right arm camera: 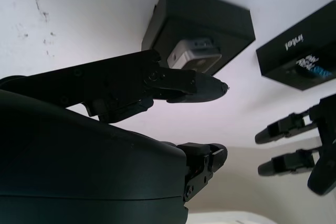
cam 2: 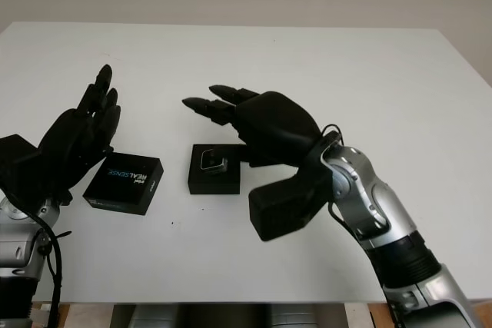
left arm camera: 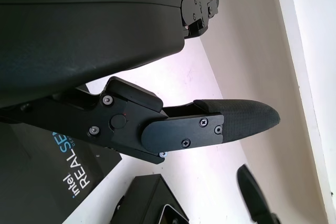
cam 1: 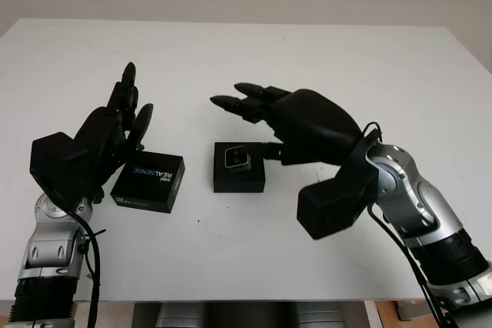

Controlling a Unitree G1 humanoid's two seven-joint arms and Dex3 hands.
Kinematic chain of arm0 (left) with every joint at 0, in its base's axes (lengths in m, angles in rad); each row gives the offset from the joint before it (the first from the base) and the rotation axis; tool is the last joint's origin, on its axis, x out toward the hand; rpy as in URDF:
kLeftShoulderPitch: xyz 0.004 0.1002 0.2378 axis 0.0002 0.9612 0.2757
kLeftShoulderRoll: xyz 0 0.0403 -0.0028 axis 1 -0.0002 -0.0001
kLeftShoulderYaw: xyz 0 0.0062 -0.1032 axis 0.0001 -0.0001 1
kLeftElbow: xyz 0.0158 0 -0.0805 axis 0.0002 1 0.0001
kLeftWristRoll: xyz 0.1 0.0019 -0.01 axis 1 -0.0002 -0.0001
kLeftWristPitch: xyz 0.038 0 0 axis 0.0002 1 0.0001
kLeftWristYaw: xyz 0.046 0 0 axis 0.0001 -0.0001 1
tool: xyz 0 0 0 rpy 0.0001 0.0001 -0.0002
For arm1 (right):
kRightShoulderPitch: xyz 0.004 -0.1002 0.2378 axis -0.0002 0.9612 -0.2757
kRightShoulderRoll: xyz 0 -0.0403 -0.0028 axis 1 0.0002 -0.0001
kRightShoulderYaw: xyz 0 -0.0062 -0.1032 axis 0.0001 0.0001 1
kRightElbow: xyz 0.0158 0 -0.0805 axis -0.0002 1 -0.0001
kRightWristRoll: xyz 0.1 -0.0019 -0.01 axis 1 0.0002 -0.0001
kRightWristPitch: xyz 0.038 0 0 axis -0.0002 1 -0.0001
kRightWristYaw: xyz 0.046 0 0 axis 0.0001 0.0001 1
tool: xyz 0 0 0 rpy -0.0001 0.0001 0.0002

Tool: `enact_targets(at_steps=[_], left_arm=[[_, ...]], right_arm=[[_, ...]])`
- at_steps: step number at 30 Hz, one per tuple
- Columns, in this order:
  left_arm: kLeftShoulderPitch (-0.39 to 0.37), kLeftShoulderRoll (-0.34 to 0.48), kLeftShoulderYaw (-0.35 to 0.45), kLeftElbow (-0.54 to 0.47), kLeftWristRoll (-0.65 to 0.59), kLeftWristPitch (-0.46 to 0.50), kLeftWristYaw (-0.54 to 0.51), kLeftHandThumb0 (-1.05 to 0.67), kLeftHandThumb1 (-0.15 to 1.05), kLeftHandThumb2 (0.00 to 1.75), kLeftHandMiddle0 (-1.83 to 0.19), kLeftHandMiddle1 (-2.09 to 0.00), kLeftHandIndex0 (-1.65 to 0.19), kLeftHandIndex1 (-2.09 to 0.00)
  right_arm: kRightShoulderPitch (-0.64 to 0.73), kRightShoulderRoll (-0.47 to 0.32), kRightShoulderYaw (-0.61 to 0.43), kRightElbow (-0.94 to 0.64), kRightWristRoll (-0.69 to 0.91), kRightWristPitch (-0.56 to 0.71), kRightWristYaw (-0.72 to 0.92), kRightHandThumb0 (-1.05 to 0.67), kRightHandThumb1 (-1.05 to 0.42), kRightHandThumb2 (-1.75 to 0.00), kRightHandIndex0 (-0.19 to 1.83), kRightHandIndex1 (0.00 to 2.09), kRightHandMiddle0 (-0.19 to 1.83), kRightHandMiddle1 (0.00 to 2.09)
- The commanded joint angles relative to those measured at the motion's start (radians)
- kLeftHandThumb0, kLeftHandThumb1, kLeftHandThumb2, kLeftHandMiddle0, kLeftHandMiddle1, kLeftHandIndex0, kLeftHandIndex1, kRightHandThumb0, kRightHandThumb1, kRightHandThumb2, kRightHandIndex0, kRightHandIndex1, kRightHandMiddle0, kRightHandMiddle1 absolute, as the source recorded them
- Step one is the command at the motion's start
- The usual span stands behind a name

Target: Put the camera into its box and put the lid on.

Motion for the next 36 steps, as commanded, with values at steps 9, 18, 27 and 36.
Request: enact_targets(at_steps=[9,18,27,36], left_arm=[[-0.004,-0.003,0.007,0.002,-0.009,-0.012,0.002,-0.86,1.05,0.54,0.19,0.0,0.19,0.0],[-0.01,0.0,0.006,0.009,-0.01,-0.014,-0.003,-0.87,1.05,0.54,0.19,0.0,0.19,0.0],[-0.005,0.003,0.008,-0.001,-0.017,-0.005,-0.007,-0.87,1.05,0.54,0.19,0.0,0.19,0.0],[-0.003,-0.002,0.006,-0.003,-0.018,-0.003,0.0,-0.86,1.05,0.54,0.19,0.0,0.19,0.0]], right_arm=[[0.07,-0.038,-0.007,-0.037,-0.032,-0.042,0.021,-0.61,-1.05,-0.46,0.12,0.03,0.19,0.07],[0.079,-0.061,-0.022,-0.045,-0.104,-0.023,0.011,-0.63,-1.05,-0.43,0.11,0.04,0.26,0.09],[0.073,-0.083,-0.021,-0.033,-0.164,-0.038,-0.021,-0.65,-1.05,-0.42,0.13,0.05,0.34,0.11],[0.072,-0.088,-0.013,-0.023,-0.156,-0.039,0.004,-0.7,-1.05,-0.44,0.12,0.05,0.47,0.15]])
